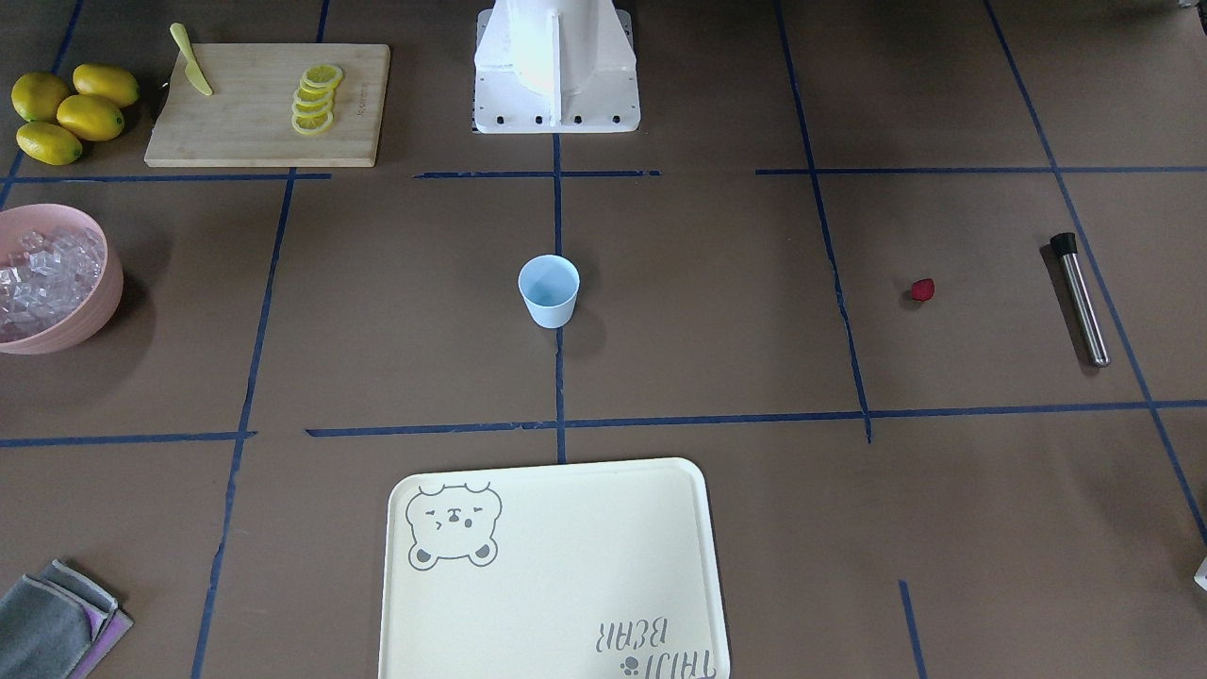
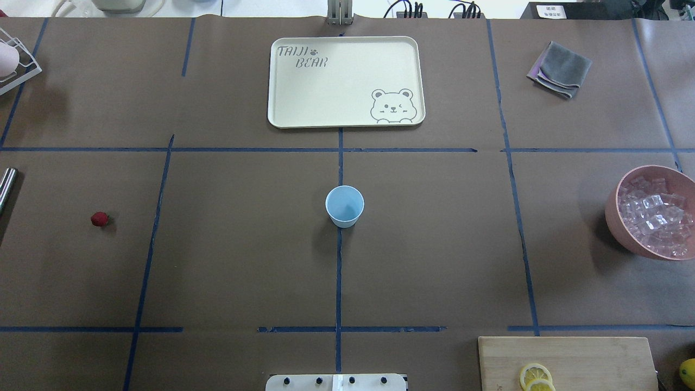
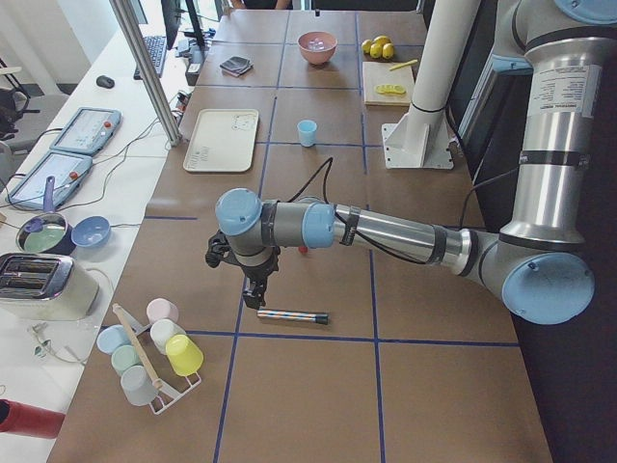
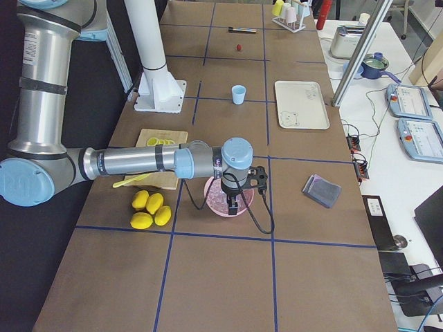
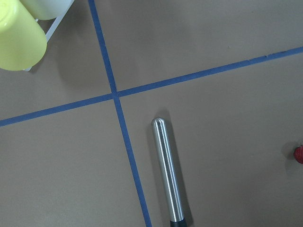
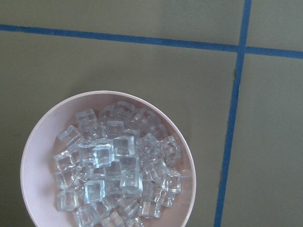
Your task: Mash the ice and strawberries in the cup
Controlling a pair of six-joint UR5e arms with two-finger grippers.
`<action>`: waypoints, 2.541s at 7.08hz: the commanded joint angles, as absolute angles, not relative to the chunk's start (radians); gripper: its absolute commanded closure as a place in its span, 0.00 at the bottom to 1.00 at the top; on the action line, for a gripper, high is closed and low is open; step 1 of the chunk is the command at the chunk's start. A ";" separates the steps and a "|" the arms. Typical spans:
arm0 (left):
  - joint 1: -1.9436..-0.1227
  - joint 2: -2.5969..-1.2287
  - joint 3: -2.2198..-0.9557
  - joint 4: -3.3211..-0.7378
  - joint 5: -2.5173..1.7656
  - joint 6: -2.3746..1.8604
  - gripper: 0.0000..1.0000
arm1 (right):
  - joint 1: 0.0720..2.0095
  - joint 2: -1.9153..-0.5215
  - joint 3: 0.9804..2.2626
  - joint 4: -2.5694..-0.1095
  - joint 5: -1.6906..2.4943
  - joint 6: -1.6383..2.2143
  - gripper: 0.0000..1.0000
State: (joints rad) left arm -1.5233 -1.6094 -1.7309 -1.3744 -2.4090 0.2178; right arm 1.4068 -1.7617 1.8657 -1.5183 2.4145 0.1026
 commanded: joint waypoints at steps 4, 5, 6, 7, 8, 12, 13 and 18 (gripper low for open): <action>-1.523 -1.609 -1.730 -1.382 -2.414 0.218 0.00 | 1.159 -1.802 1.868 -1.154 2.350 0.865 0.08; -1.523 -1.609 -1.730 -1.382 -2.414 0.218 0.00 | 1.123 -1.802 1.868 -1.138 2.309 1.003 0.09; -1.523 -1.609 -1.730 -1.382 -2.414 0.218 0.00 | 1.097 -1.805 1.868 -1.125 2.262 1.088 0.10; -1.523 -1.609 -1.730 -1.382 -2.414 0.218 0.00 | 1.094 -1.818 1.867 -1.124 2.261 1.100 0.11; -1.523 -1.609 -1.730 -1.382 -2.414 0.218 0.00 | 1.082 -1.819 1.867 -1.124 2.260 1.186 0.13; -1.523 -1.609 -1.730 -1.382 -2.414 0.219 0.00 | 1.039 -1.821 1.855 -1.127 2.240 1.229 0.16; -1.523 -1.609 -1.730 -1.382 -2.414 0.219 0.00 | 1.039 -1.831 1.853 -1.127 2.235 1.229 0.18; -1.523 -1.609 -1.733 -1.382 -2.415 0.219 0.00 | 1.037 -1.832 1.847 -1.131 2.203 1.230 0.52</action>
State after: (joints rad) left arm -1.5232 -1.6091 -1.7331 -1.3821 -2.4151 0.2194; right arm 1.0371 -1.8315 1.8485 -1.1304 2.2038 1.2298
